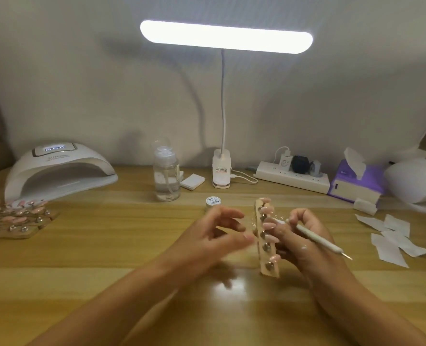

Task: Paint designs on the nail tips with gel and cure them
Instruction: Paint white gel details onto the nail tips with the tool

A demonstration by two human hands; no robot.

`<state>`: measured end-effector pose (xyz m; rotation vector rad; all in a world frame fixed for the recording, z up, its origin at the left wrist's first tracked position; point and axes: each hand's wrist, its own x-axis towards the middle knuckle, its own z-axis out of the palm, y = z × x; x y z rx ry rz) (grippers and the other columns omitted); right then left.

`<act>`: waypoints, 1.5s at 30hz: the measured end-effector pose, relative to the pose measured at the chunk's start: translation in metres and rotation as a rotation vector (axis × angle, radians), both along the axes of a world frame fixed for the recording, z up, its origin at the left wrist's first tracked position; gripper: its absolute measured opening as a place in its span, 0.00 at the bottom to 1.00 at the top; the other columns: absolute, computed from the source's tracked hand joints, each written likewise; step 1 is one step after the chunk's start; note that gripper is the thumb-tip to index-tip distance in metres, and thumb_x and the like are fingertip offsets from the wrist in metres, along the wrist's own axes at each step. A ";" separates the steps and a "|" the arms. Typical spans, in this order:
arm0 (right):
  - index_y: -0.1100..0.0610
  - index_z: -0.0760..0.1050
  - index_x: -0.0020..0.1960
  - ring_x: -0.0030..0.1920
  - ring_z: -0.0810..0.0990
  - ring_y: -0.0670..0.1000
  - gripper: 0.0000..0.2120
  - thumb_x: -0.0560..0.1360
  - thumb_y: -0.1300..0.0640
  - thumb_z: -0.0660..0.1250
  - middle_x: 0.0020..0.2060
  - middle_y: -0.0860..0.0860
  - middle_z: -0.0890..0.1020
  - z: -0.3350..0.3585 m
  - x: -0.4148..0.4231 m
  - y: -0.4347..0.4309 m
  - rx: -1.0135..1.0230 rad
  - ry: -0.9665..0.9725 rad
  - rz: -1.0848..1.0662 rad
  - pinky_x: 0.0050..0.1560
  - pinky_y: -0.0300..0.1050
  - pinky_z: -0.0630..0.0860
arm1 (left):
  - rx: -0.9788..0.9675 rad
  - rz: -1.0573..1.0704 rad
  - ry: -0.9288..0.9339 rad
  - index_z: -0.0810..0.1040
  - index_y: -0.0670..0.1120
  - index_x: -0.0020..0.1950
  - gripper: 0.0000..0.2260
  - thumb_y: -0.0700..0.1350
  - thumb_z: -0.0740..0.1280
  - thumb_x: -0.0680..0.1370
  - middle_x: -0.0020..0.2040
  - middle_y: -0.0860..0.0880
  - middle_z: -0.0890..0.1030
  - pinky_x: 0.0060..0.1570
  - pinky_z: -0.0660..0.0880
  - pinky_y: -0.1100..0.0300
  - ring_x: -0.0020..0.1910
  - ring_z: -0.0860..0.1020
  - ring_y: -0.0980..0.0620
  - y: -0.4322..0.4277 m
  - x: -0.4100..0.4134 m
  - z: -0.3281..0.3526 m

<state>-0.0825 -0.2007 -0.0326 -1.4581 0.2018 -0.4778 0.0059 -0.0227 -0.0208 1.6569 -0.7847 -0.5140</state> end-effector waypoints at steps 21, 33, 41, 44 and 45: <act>0.50 0.70 0.52 0.25 0.73 0.46 0.17 0.81 0.38 0.54 0.31 0.50 0.81 0.000 0.005 -0.039 -0.109 0.108 -0.248 0.23 0.39 0.70 | 0.096 0.075 -0.028 0.85 0.54 0.51 0.13 0.46 0.78 0.67 0.48 0.51 0.86 0.38 0.76 0.70 0.46 0.84 0.57 0.051 0.066 -0.008; 0.60 0.74 0.45 0.23 0.73 0.40 0.07 0.78 0.57 0.68 0.33 0.53 0.86 -0.015 0.008 -0.057 -0.353 0.176 -0.423 0.28 0.37 0.72 | 0.357 0.392 -0.569 0.78 0.58 0.48 0.08 0.51 0.74 0.73 0.45 0.60 0.81 0.50 0.76 0.54 0.43 0.78 0.59 0.045 0.069 -0.029; 0.60 0.71 0.40 0.23 0.73 0.42 0.09 0.76 0.59 0.69 0.31 0.53 0.85 -0.019 0.010 -0.060 -0.345 0.207 -0.393 0.25 0.34 0.70 | 0.375 0.417 -0.468 0.79 0.60 0.46 0.08 0.52 0.76 0.71 0.51 0.59 0.79 0.61 0.71 0.48 0.46 0.75 0.62 0.040 0.070 -0.027; 0.59 0.71 0.39 0.22 0.73 0.42 0.11 0.76 0.58 0.69 0.31 0.53 0.85 -0.021 0.011 -0.061 -0.349 0.194 -0.386 0.24 0.31 0.68 | 0.327 0.417 -0.424 0.82 0.56 0.49 0.08 0.51 0.75 0.72 0.50 0.57 0.82 0.56 0.73 0.52 0.43 0.76 0.58 0.038 0.071 -0.028; 0.59 0.71 0.40 0.22 0.73 0.41 0.11 0.77 0.57 0.69 0.31 0.53 0.85 -0.021 0.011 -0.061 -0.351 0.192 -0.384 0.24 0.30 0.68 | 0.314 0.418 -0.412 0.83 0.56 0.49 0.06 0.51 0.75 0.72 0.49 0.58 0.83 0.55 0.74 0.53 0.42 0.77 0.57 0.038 0.071 -0.028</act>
